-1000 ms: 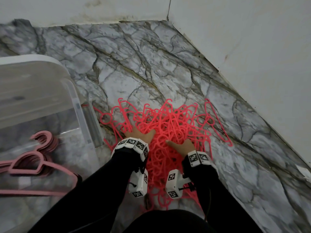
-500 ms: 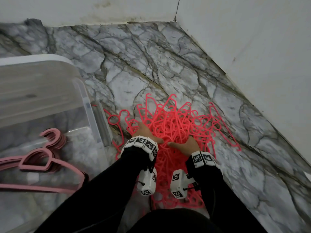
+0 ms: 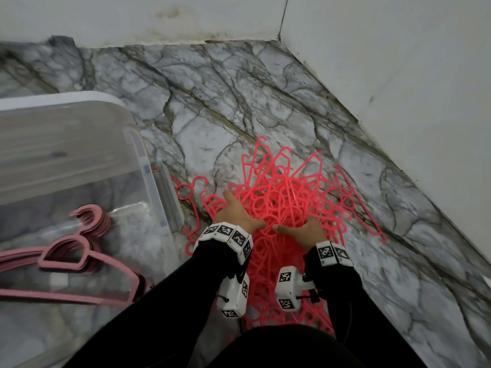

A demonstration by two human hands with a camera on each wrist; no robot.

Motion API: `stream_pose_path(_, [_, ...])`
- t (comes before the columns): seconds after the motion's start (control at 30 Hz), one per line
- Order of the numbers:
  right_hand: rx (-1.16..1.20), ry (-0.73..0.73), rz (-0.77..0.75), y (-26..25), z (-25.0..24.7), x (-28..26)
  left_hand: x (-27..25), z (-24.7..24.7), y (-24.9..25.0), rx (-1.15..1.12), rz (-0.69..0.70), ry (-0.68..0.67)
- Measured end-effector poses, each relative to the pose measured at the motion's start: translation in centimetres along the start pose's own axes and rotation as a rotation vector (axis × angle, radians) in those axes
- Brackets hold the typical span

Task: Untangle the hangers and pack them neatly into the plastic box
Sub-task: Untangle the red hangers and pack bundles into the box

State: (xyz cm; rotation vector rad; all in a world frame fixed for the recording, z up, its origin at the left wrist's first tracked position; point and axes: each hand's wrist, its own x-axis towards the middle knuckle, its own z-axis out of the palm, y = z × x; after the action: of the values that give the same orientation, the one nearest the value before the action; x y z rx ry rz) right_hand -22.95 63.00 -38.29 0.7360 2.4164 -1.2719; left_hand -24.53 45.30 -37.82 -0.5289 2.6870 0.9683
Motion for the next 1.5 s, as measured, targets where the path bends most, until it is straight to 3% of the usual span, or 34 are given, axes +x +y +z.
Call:
stream_pose_path(0.1, [0.048, 0.004, -0.038, -0.7, -0.6, -0.6, -0.3, -0.7, 0.8, 0.003, 0.071, 0.025])
stream_pose_path(0.23, [-0.023, 0.128, -0.093, -2.1, -1.5, -1.1, -0.9, -2.7, 2.3, -0.013, 0.146, 0.066])
stream_pose_path(0.37, [0.024, 0.125, -0.211, -3.6, -2.7, -1.4, -1.3, -4.7, 3.7, -0.082, 0.228, 0.091])
stream_pose_path(0.5, [0.071, 0.158, -0.222, -5.5, -3.8, -2.3, -2.1, -6.8, 5.0, -0.153, 0.299, 0.108])
stream_pose_path(0.63, [0.094, 0.237, -0.329, -7.2, -4.8, -3.8, -2.6, -8.7, 5.7, -0.213, 0.313, 0.082])
stream_pose_path(0.97, [0.101, 0.322, -0.579, -13.6, -9.1, -8.3, -4.9, -14.2, 8.8, -0.356, 0.426, 0.208])
stream_pose_path(1.27, [0.077, 0.299, -0.741, -23.8, -13.0, -15.4, -7.4, -24.8, 11.7, -0.476, 0.6, 0.417])
stream_pose_path(1.5, [0.093, 0.209, -0.92, -31.0, -10.7, -23.3, -12.1, -34.8, 8.2, -0.563, 0.663, 0.581])
